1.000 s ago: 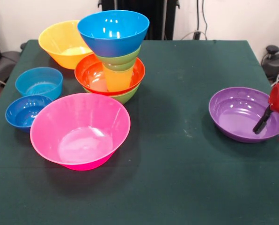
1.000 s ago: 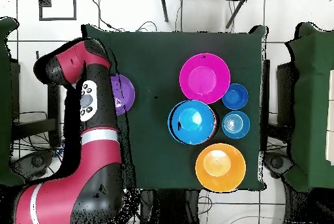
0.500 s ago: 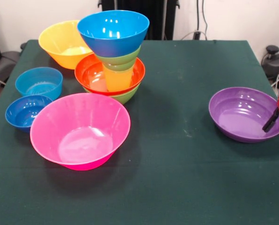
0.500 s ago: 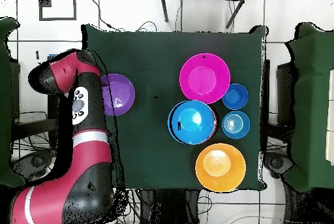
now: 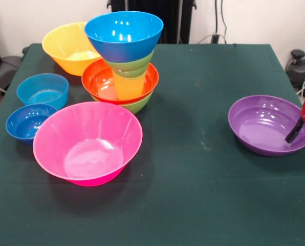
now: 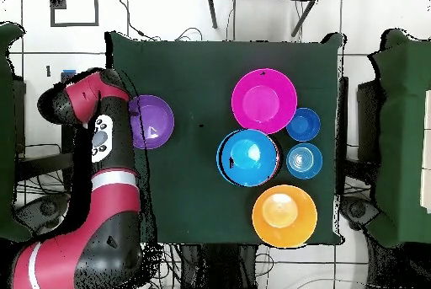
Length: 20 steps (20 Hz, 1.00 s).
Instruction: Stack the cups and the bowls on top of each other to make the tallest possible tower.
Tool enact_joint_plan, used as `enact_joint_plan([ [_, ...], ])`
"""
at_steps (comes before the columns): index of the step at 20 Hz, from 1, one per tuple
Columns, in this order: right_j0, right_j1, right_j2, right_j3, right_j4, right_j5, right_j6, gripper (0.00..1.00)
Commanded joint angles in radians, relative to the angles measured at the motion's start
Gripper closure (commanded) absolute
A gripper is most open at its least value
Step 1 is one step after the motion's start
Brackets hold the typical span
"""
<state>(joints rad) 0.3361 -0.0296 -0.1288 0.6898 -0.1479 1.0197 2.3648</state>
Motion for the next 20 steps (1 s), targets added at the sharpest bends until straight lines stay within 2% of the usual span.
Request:
enact_joint_plan([
  [1,0.001,0.058,0.032,0.106,-0.003,-0.091,0.177,0.0],
  [5,0.002,0.095,0.03,0.07,0.011,-0.1,0.182,0.0],
  [15,0.014,0.112,0.013,0.04,0.061,-0.066,0.176,0.0],
  [16,0.016,0.111,0.007,0.045,0.069,-0.077,0.167,1.0],
  [20,0.018,0.104,0.003,0.055,0.086,-0.079,0.186,1.0],
])
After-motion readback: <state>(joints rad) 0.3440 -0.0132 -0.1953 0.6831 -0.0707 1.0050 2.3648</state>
